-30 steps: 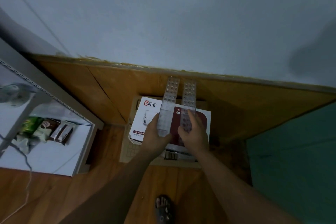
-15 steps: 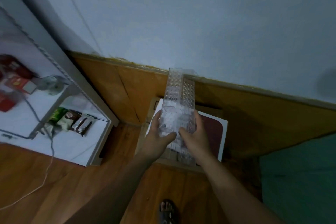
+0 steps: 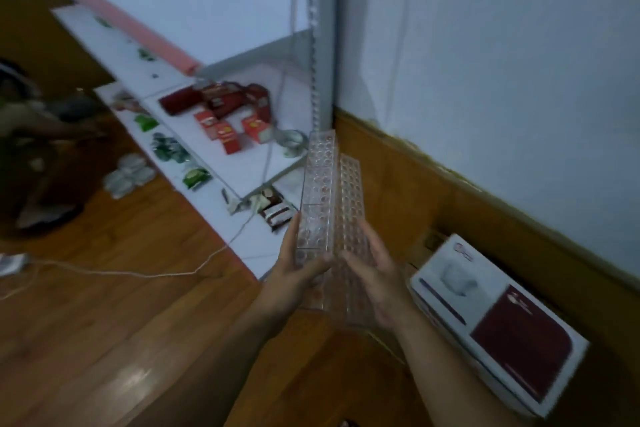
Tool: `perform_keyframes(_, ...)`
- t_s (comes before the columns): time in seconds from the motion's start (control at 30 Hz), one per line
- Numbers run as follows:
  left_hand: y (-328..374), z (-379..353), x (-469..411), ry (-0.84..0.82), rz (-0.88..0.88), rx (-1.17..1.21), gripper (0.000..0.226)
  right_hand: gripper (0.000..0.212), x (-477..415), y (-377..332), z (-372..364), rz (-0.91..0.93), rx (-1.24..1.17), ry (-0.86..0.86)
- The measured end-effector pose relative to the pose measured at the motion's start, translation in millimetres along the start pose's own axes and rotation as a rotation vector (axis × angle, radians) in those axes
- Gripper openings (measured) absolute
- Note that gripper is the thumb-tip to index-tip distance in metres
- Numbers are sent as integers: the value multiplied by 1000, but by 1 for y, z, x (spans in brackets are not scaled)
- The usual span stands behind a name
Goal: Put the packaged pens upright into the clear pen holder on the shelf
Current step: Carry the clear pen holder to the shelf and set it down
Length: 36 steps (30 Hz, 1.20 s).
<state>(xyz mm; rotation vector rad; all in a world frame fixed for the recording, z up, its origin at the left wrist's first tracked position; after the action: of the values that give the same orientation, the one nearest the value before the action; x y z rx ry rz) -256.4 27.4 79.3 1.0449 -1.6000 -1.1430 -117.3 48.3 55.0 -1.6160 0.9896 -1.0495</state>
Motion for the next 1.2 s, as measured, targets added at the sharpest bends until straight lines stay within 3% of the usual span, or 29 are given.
perform_keyframes(0.33, 41, 227, 199, 503, -159, 78, 79, 54, -35, 20, -315, -11, 23, -399)
perform_keyframes(0.5, 36, 332, 320, 769, -197, 111, 80, 58, -9, 45, -493, -33, -14, -666)
perform_keyframes(0.7, 23, 427, 441, 1065, -238, 142, 78, 49, 23, 88, -648, -58, 138, -930)
perform_keyframes(0.9, 8, 509, 493, 1228, -238, 183, 76, 47, 19, 115, -754, -20, 200, -1095)
perform_keyframes(1.2, 27, 693, 525, 1442, -198, 210, 76, 47, -76, 158, -953, -72, 160, -1291)
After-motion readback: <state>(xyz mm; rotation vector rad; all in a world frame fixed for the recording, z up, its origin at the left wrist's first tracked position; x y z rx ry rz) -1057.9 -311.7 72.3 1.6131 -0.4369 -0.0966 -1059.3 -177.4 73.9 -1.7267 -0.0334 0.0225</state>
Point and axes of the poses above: each hand's wrist, its own x-axis away from the middle knuckle, its own z-axis out of the back of the hand, y = z × x, the point moved 9 cm from there along -x, towards the middle knuckle, and after that the axes turned 10 degrees about -y, right-handed, at the moved point
